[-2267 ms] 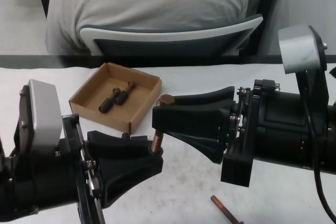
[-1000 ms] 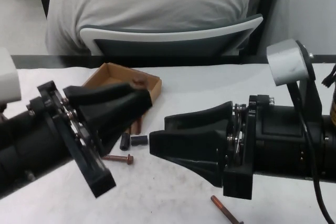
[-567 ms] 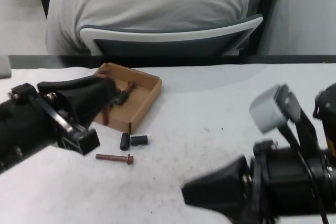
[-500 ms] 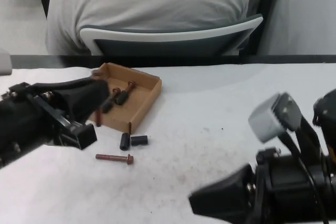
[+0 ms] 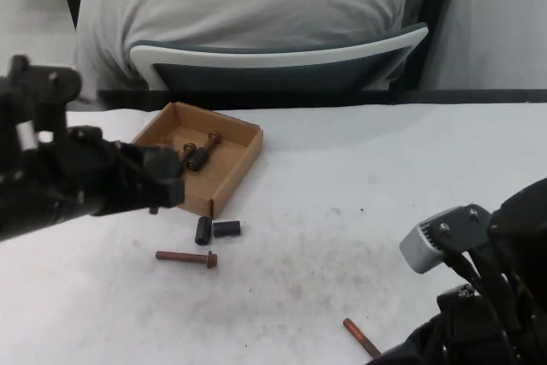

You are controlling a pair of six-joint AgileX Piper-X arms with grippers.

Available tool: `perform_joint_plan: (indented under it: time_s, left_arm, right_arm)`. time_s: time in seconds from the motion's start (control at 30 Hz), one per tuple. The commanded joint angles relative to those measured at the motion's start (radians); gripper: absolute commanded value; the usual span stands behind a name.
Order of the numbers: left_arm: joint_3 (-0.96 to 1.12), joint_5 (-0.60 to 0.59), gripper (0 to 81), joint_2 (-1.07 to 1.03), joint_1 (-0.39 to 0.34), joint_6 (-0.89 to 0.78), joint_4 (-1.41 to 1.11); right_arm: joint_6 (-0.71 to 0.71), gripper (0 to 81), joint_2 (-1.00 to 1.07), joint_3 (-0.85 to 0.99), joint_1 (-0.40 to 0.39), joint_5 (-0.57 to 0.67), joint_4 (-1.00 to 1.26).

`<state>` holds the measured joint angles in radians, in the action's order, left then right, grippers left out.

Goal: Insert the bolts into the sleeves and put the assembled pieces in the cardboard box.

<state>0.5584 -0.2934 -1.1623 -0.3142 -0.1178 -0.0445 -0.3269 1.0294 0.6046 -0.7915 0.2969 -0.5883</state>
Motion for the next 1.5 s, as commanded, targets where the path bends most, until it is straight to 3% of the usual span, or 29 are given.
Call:
perform_joint_plan:
  time_s: [0.0,0.27,0.9,1.03,1.17,1.23,1.47]
  left_arm:
    - [0.084,0.055,0.8,-0.09,0.003,0.026,0.007]
    - [0.26,0.109,0.8,-0.253,0.003,0.094,0.168]
    - [0.676,0.149,0.8,-0.645,0.003,0.127,0.379]
    - [0.746,0.152,0.8,-0.714,0.003,0.127,0.427]
    - [0.796,0.158,0.8,-0.77,0.003,0.127,0.436]
    - [0.816,0.158,0.8,-0.791,0.003,0.127,0.447]
    - [0.849,0.158,0.8,-0.846,0.012,0.127,0.452]
  right_arm:
    - [-0.04,0.2,0.045,0.004,0.029,0.011,-0.007]
    - [-0.066,0.2,0.164,0.029,0.083,0.061,-0.076]
    - [0.134,0.4,0.436,0.286,0.158,0.03,-0.282]
    - [0.15,12.7,0.471,0.31,0.158,0.03,-0.312]
    - [0.15,39.8,0.497,0.322,0.158,0.024,-0.323]
    - [0.148,48.7,0.509,0.325,0.158,-0.017,-0.323]
    - [0.158,46.7,0.555,0.326,0.158,-0.056,-0.315]
